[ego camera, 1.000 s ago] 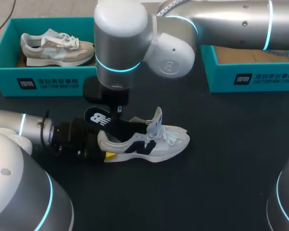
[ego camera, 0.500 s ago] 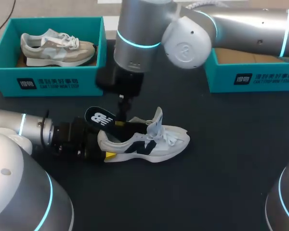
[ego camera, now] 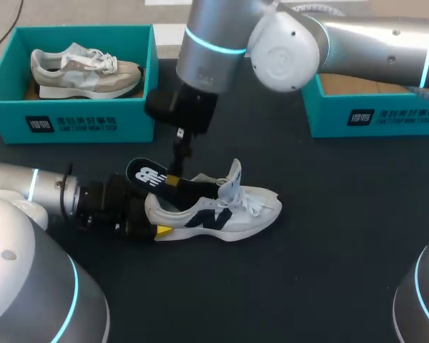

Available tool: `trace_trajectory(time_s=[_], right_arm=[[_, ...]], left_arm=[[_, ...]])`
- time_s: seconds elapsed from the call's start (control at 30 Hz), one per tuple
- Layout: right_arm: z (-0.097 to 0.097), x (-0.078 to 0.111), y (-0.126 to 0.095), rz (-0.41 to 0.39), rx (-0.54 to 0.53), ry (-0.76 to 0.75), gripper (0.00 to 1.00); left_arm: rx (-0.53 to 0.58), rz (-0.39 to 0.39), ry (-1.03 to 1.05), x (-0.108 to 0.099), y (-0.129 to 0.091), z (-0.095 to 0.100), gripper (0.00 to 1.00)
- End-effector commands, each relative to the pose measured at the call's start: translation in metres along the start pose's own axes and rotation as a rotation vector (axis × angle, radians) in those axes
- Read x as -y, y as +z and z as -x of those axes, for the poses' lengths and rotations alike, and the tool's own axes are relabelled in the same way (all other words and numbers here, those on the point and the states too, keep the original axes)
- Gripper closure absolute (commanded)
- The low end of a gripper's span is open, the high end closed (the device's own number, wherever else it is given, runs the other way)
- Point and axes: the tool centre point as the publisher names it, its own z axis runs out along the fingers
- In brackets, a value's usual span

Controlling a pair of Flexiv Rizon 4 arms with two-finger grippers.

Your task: Take the shoe out of the shoebox, open the shoe tongue, remove and reinsert the insole, then place the shoe into the shoebox

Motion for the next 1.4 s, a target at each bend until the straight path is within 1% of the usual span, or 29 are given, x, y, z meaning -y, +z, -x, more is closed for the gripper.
trace_trajectory(time_s=[0.03,0.07,0.47,0.5,0.53,0.57,0.6,0.63,0.67,0.7,0.73,0.83,0.97,1.17,1.33,1.37,1.4], right_arm=[[0.007,-0.003,0.003,0.18,-0.25,0.074,0.0],[0.006,-0.004,0.003,0.191,-0.245,0.072,0.0],[0.006,-0.004,0.003,0.191,-0.245,0.072,0.0],[0.007,-0.002,0.006,0.203,-0.242,0.065,0.0],[0.008,0.0,0.008,0.231,-0.258,0.069,0.0],[0.008,0.002,0.011,0.246,-0.288,0.068,0.0],[0.008,0.001,0.011,0.253,-0.289,0.075,0.0],[0.007,0.001,0.013,0.263,-0.326,0.094,0.0],[0.007,0.0,0.014,0.258,-0.338,0.09,0.0],[0.006,-0.001,0.016,0.285,-0.359,0.09,0.0],[0.006,-0.002,0.018,0.296,-0.405,0.089,0.0],[0.003,-0.004,0.024,0.308,-0.44,0.074,0.0],[0.001,-0.006,0.031,0.354,-0.465,0.064,0.0],[0.0,-0.004,0.041,0.36,-0.479,0.07,0.0],[-0.006,-0.005,0.043,0.348,-0.499,0.058,0.1],[-0.007,-0.005,0.044,0.347,-0.5,0.059,0.18],[-0.008,-0.004,0.044,0.346,-0.502,0.06,0.22]], left_arm=[[0.0,0.003,-0.001,-0.001,0.0,-0.001,1.0],[0.0,0.003,-0.001,-0.001,0.0,-0.001,1.0],[0.0,0.003,-0.001,-0.001,0.0,-0.001,1.0],[0.0,0.003,-0.001,-0.001,0.0,-0.001,1.0],[0.0,0.003,-0.001,-0.001,0.0,-0.001,1.0],[0.0,0.003,-0.001,-0.001,0.0,-0.001,1.0],[0.0,0.003,-0.001,-0.001,0.0,-0.001,1.0],[0.0,0.003,-0.001,-0.001,0.0,-0.001,1.0],[0.0,0.003,-0.001,-0.001,0.0,-0.001,1.0],[0.0,0.003,-0.001,-0.001,0.0,-0.001,1.0],[0.0,0.003,-0.001,-0.001,0.0,-0.001,1.0],[0.0,0.003,-0.001,-0.001,0.0,-0.001,1.0],[0.0,0.003,-0.001,-0.001,0.0,-0.001,1.0],[0.0,0.003,-0.001,-0.001,0.0,-0.001,1.0],[0.0,0.003,-0.001,-0.001,0.0,-0.001,1.0],[0.0,0.003,-0.001,-0.001,0.0,-0.001,1.0],[0.0,0.003,-0.001,-0.001,0.0,-0.001,1.0]])
